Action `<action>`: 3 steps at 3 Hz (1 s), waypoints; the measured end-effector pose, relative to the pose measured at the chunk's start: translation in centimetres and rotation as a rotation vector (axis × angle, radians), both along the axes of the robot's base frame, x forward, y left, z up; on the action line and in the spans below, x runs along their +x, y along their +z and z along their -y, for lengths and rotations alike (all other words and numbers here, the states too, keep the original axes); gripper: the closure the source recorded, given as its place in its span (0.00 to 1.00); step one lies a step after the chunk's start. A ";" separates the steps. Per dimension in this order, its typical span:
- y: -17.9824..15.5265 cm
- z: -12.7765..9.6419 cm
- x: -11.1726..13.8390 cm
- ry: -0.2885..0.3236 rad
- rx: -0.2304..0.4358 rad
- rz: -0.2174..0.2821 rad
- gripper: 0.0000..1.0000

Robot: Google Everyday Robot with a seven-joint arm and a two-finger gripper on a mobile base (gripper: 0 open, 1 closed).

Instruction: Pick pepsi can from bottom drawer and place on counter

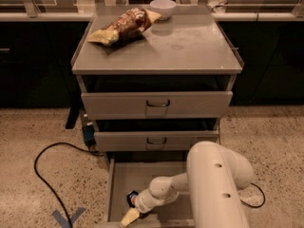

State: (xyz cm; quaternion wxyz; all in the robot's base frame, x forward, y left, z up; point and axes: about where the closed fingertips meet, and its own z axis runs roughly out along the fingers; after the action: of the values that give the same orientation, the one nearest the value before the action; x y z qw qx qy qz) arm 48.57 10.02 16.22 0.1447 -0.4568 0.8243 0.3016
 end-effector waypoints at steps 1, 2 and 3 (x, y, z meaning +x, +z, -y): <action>0.1 -1.7 -2.1 0.006 -0.035 -0.005 0.00; -0.1 -3.0 -1.9 -0.054 -0.069 0.018 0.00; -0.1 -3.0 -1.9 -0.054 -0.069 0.018 0.00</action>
Offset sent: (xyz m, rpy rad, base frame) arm -0.0169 0.0395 -0.0010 -0.1099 -0.0299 -0.1151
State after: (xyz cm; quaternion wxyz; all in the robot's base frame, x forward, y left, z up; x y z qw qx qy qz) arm 46.71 13.02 16.09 0.1446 -0.4419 0.8448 0.2650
